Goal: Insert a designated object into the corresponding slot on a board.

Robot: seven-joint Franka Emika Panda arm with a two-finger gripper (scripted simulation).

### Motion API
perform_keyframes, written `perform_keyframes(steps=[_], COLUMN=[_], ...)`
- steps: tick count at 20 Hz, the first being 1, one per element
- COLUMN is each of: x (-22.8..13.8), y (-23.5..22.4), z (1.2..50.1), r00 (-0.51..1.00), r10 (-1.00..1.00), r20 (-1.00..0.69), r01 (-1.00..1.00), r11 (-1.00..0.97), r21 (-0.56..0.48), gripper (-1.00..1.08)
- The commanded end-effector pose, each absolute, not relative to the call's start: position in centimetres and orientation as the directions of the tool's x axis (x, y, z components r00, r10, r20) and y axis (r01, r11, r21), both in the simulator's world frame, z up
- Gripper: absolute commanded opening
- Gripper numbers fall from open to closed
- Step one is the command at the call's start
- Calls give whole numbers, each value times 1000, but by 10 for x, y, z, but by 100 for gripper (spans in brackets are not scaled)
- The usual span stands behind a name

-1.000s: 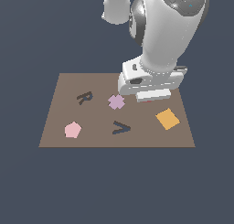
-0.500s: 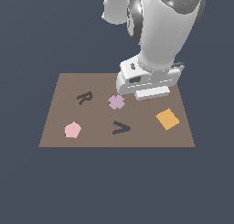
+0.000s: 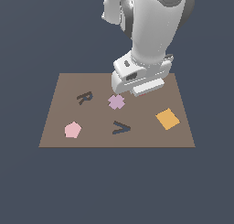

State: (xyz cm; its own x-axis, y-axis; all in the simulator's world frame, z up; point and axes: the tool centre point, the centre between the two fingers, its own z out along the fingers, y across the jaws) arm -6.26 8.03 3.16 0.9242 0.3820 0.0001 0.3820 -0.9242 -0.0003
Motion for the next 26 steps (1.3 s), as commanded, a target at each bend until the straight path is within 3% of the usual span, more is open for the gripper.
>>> perform_keyframes(steps=[1, 12, 26], x=[-68, -90, -93], y=[73, 29, -34], z=[32, 34, 36], r00=[897, 687, 304], r10=[442, 727, 953], r20=[1, 1, 0], r01=[442, 727, 953], r11=[-897, -687, -304], r21=[0, 0, 1], gripper=[-100, -100, -100])
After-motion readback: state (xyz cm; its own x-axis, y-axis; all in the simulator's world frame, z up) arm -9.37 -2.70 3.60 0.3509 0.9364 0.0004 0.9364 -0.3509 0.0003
